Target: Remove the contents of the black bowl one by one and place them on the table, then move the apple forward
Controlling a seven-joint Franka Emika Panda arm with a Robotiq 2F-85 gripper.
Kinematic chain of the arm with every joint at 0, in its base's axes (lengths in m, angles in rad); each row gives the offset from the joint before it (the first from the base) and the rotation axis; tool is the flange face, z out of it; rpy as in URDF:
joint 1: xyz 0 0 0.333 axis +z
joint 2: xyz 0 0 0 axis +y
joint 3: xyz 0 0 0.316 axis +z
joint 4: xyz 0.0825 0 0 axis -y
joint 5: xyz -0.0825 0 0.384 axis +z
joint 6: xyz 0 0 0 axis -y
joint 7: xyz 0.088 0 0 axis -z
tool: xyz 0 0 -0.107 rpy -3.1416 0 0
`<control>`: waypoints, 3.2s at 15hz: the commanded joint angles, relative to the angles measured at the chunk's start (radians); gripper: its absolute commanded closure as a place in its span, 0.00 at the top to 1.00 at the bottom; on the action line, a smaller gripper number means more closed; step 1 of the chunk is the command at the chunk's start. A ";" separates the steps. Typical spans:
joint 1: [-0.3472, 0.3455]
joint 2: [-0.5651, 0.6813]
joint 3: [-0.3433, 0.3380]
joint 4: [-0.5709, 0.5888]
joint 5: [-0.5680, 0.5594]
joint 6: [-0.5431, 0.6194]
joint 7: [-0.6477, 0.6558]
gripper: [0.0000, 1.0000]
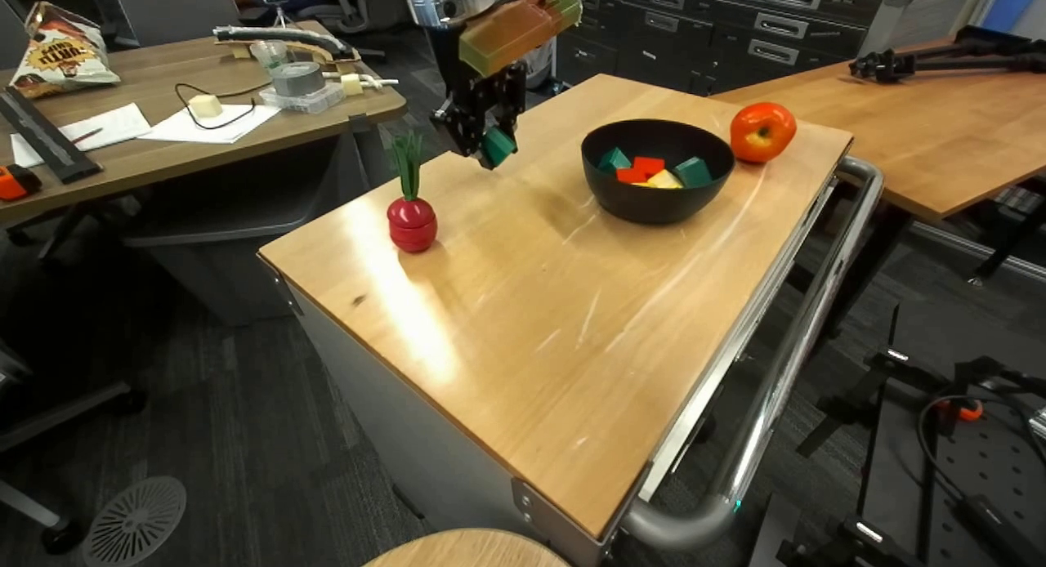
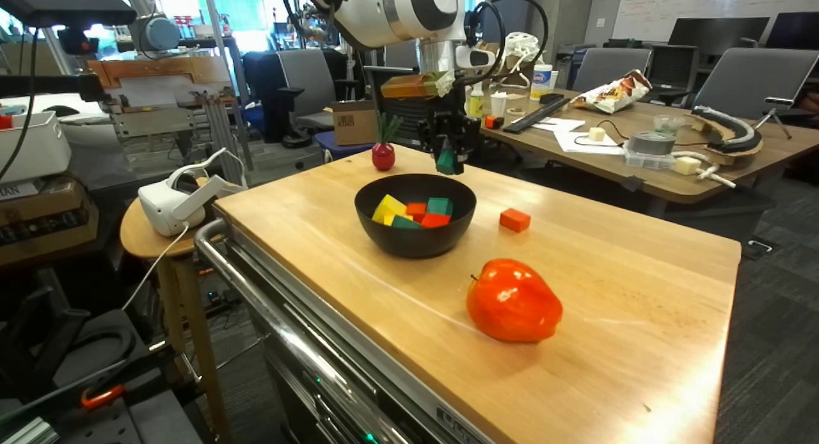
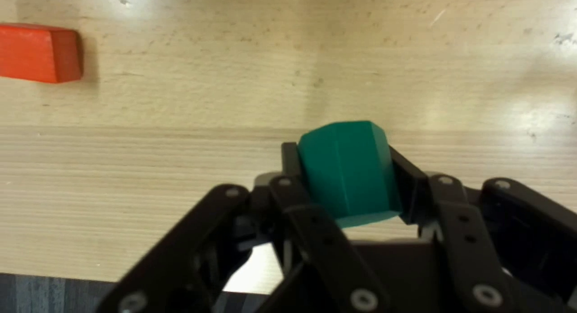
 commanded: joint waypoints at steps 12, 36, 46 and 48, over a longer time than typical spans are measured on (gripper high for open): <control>-0.039 0.009 -0.015 0.003 0.091 0.001 0.004 0.72; -0.048 -0.463 -0.034 -0.316 0.048 -0.147 0.176 1.00; -0.112 -0.693 -0.041 -0.594 -0.165 0.167 0.077 1.00; -0.119 -0.713 -0.042 -0.625 -0.165 0.185 0.068 1.00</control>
